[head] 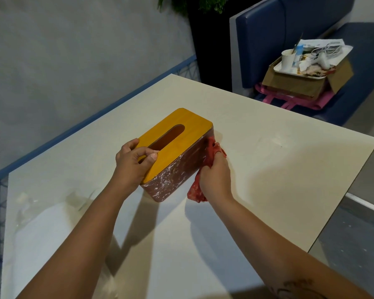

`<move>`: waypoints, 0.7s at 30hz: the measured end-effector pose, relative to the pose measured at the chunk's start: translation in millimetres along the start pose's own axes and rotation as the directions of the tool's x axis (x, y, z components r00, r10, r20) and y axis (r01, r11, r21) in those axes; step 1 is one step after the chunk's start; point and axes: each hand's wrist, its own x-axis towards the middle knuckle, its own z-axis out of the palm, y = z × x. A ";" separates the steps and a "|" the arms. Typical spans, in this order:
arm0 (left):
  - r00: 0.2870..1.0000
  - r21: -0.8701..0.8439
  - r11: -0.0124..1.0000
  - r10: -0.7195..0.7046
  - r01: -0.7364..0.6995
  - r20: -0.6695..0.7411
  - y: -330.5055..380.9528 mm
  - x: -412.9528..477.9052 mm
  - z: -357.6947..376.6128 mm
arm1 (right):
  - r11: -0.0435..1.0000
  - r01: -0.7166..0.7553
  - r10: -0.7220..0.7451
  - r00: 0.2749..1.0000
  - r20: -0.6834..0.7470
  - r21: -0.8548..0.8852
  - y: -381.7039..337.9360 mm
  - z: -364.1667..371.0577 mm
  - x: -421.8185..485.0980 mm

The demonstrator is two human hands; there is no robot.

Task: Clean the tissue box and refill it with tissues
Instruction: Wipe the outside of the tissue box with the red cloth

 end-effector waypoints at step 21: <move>1.000 -0.002 1.000 0.011 -0.011 0.004 -5.1 3.0 0.4 | 0.810 -0.225 0.188 0.974 0.124 0.542 3.5 -33.8 -23.7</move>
